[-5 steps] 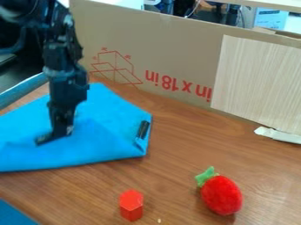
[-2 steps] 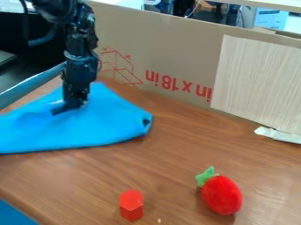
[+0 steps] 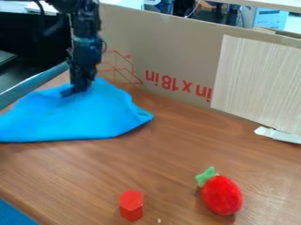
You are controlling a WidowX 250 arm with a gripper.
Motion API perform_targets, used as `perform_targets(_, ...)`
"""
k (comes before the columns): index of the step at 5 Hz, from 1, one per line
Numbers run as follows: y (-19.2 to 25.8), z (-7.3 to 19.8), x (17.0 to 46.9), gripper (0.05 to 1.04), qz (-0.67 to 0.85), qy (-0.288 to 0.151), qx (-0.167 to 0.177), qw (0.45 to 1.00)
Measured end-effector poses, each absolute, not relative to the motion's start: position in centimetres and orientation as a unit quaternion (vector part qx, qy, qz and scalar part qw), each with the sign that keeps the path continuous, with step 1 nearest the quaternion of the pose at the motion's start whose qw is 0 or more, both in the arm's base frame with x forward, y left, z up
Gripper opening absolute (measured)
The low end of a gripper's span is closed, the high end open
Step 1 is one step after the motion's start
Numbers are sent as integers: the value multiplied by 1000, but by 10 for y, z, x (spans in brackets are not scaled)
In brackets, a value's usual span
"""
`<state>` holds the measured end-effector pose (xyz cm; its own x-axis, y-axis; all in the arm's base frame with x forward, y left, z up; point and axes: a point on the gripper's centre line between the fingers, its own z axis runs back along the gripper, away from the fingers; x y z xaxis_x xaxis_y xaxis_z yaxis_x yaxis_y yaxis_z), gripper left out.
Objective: Fold cloth from bottom right to top left
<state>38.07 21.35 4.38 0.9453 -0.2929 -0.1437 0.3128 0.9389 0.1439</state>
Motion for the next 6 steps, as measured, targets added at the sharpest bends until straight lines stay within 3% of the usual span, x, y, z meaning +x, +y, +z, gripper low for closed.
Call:
perform_targets(1, 227, 55, 395, 63, -132, 57, 66, 987)
perform_targets(3, 239, 47, 407, 79, -129, 77, 66, 986)
perform_targets(5, 245, 41, 408, 490, -134, 81, 82, 984)
perform_targets(6, 242, 24, 405, 801, -137, 83, 75, 984)
